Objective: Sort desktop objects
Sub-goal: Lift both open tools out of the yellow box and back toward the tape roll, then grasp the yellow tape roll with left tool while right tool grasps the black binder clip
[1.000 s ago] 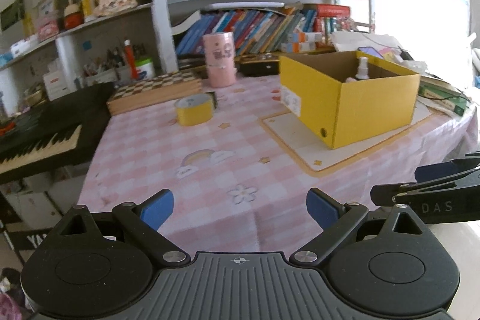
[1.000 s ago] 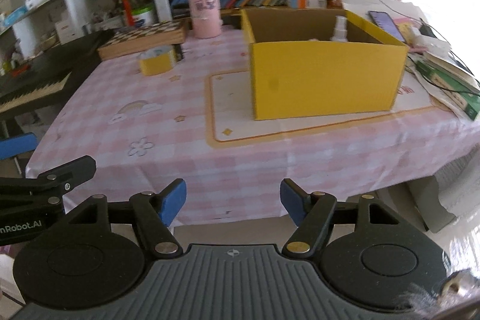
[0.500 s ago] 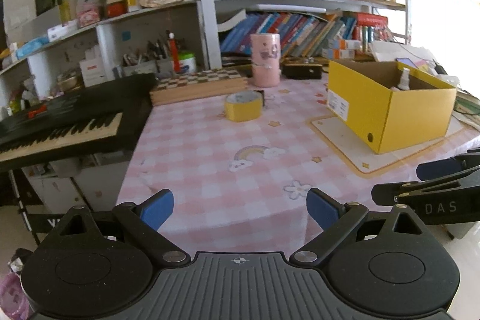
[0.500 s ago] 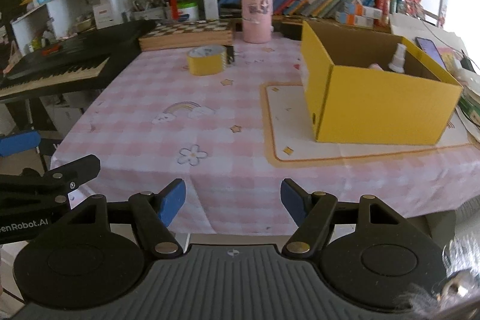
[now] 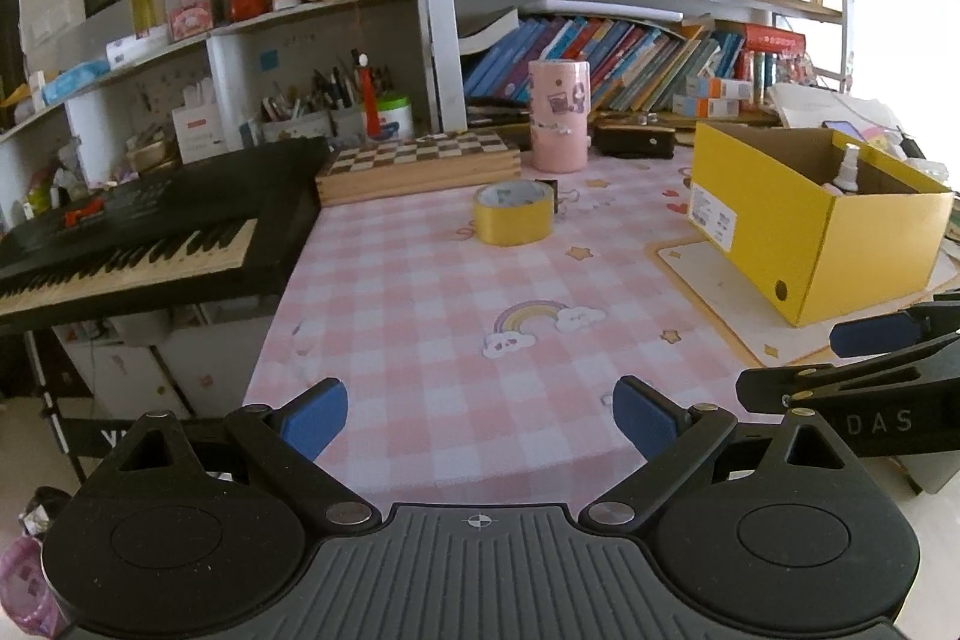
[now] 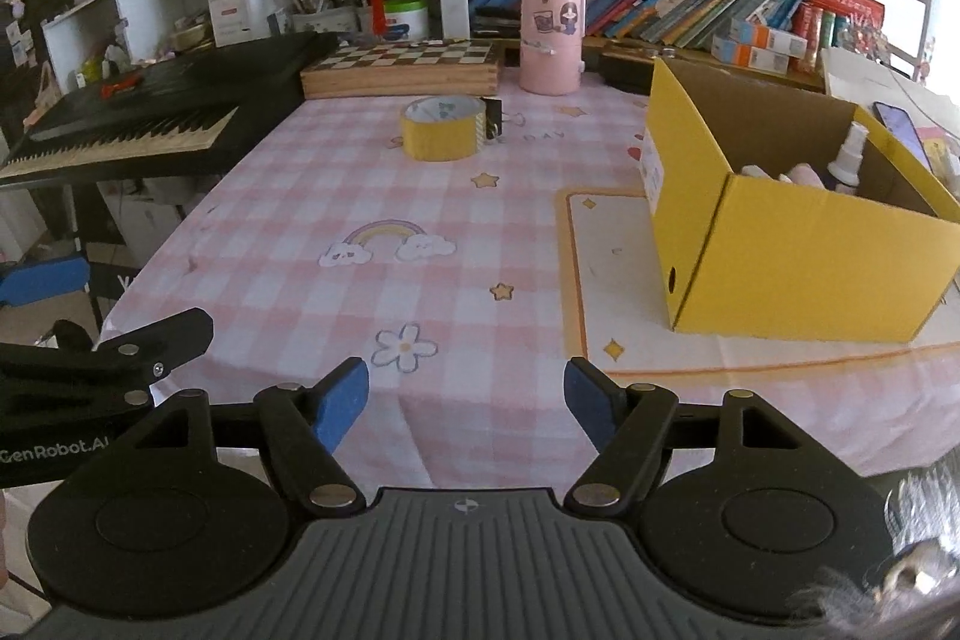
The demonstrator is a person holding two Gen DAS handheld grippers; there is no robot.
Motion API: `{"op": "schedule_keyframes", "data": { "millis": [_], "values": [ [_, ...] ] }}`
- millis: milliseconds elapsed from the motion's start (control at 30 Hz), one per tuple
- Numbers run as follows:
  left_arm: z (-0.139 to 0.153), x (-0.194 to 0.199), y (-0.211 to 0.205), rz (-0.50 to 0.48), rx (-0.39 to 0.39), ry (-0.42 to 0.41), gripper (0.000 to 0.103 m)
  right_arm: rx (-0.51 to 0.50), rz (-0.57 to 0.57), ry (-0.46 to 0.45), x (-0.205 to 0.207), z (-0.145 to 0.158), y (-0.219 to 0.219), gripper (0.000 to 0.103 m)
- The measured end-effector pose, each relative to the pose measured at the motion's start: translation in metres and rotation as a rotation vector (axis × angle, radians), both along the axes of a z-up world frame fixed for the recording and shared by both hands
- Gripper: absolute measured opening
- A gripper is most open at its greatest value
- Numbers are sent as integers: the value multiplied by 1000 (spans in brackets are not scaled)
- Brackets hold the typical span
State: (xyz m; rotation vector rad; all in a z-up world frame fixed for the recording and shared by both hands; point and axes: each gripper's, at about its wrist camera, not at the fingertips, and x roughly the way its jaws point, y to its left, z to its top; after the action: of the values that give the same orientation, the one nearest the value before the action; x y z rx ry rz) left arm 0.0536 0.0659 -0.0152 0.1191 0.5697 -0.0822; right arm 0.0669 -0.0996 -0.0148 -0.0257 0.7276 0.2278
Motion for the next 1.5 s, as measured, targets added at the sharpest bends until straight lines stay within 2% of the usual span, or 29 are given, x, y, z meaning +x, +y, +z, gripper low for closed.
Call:
{"op": "schedule_keyframes", "data": {
  "millis": [167, 467, 633, 833, 1167, 1500],
  "values": [
    [0, 26, -8, 5, 14, 3, 97, 3, 10, -4, 30, 0, -4, 70],
    [4, 86, -19, 48, -13, 18, 97, 38, 8, -23, 98, 8, -16, 71],
    [9, 120, -24, 79, -30, 13, 97, 54, -1, -42, 137, 17, -22, 74],
    [8, 156, -33, 84, -13, 11, 97, 74, -7, -65, 189, 25, -28, 78],
    [-10, 218, -44, 101, -11, 52, 97, 77, 21, -41, 266, 19, -26, 80],
    [-42, 279, -57, 93, -40, 114, 97, 60, 22, 13, 303, 6, -29, 79]
  ]
}}
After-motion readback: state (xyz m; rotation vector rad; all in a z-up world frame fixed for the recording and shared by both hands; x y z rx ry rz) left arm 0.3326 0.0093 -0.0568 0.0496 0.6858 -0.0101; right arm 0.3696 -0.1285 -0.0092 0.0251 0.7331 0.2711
